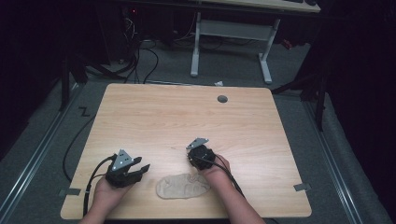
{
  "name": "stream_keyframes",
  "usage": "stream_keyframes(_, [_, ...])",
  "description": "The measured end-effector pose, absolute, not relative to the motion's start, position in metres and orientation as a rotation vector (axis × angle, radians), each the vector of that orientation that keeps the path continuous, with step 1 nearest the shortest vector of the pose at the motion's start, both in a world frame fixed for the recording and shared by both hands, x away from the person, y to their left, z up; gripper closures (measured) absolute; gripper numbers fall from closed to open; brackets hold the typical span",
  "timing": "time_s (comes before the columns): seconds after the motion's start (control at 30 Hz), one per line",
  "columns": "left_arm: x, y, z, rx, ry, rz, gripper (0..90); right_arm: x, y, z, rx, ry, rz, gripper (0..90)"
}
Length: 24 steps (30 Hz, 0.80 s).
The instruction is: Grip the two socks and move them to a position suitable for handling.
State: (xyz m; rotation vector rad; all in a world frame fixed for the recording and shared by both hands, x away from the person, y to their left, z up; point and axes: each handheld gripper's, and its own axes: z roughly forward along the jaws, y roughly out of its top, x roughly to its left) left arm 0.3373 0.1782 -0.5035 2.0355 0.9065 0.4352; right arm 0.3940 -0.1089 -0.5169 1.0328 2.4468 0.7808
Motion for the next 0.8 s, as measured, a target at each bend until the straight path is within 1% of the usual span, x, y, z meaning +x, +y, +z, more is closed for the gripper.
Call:
stream_keyframes(0.07, [0.337,0.178,-0.503,2.036,0.903,0.435,54.1,0.394,-0.110,-0.516,1.039,2.439,0.792,84.1])
stream_keyframes(0.23, [0.339,0.175,-0.505,2.052,0.902,0.432,54.1,0.390,-0.118,-0.496,1.030,2.369,0.917,84.4])
stream_keyframes(0.33, [0.338,0.175,-0.506,2.053,0.899,0.432,54.1,0.390,-0.122,-0.491,1.042,2.342,0.946,84.3])
stream_keyframes(0.43, [0.338,0.174,-0.505,2.048,0.899,0.435,54.1,0.390,-0.141,-0.477,1.108,2.255,1.035,84.2])
stream_keyframes(0.47, [0.338,0.174,-0.505,2.048,0.899,0.435,54.1,0.390,-0.141,-0.477,1.108,2.255,1.035,84.2])
stream_keyframes(0.57, [0.337,0.174,-0.504,2.050,0.900,0.436,54.2,0.390,-0.161,-0.468,1.182,2.178,1.077,84.0])
stream_keyframes(0.67, [0.336,0.173,-0.504,2.043,0.894,0.428,54.2,0.390,-0.171,-0.469,1.214,2.160,1.079,83.9])
stream_keyframes(0.77, [0.337,0.172,-0.506,2.062,0.891,0.435,54.3,0.392,-0.192,-0.475,1.269,2.121,1.049,83.6])
stream_keyframes(0.8, [0.337,0.172,-0.506,2.062,0.891,0.435,54.3,0.392,-0.192,-0.475,1.269,2.121,1.049,83.6])
